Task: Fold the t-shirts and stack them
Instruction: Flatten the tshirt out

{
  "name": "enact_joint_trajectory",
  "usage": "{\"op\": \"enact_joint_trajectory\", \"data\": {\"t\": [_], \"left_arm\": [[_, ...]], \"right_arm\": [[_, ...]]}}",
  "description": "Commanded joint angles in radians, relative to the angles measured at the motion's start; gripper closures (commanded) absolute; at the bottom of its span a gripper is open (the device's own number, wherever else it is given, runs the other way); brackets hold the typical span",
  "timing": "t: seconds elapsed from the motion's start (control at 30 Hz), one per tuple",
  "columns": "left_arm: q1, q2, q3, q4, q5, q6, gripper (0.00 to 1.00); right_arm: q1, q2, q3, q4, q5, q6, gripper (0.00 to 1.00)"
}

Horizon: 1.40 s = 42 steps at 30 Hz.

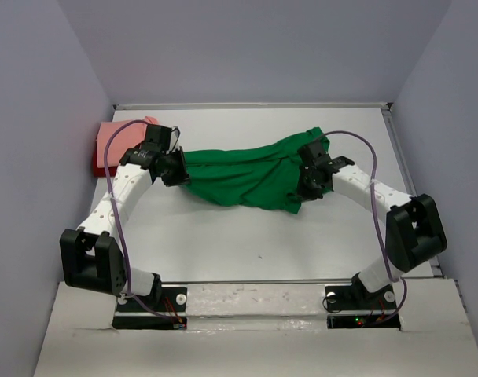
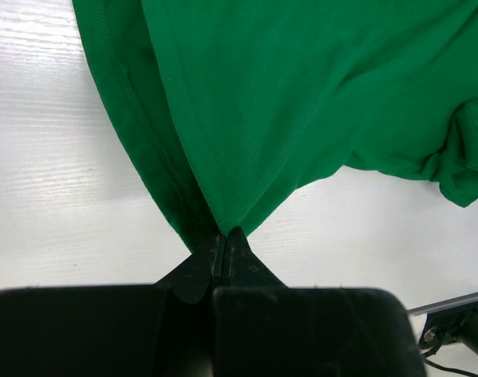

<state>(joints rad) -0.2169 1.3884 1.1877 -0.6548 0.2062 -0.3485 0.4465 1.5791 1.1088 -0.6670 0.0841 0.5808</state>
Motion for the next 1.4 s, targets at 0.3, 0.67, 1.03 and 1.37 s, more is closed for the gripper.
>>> {"op": "enact_joint_trajectory", "data": {"t": [0.3, 0.67, 1.03, 1.37], "left_arm": [[-0.006, -0.022, -0.002, -0.006, 0.021, 0.025, 1.0], [-0.006, -0.028, 0.026, -0.026, 0.007, 0.025, 1.0], [-0.015, -0.022, -0.017, 0.015, 0.029, 0.008, 1.0], [-0.015, -0.02, -0.013, 0.011, 0.028, 0.017, 1.0]], "right_arm": [[-0.002, 0.053, -0.046, 0.004, 0.129, 0.062, 1.0], [0.066, 0.177, 0.069, 0.1, -0.052, -0.068, 1.0], [0.228, 0.232, 0.364, -0.078, -0.052, -0.104, 1.0], [0.219, 0.174, 0.226, -0.03, 0.036, -0.044, 0.55]]}}
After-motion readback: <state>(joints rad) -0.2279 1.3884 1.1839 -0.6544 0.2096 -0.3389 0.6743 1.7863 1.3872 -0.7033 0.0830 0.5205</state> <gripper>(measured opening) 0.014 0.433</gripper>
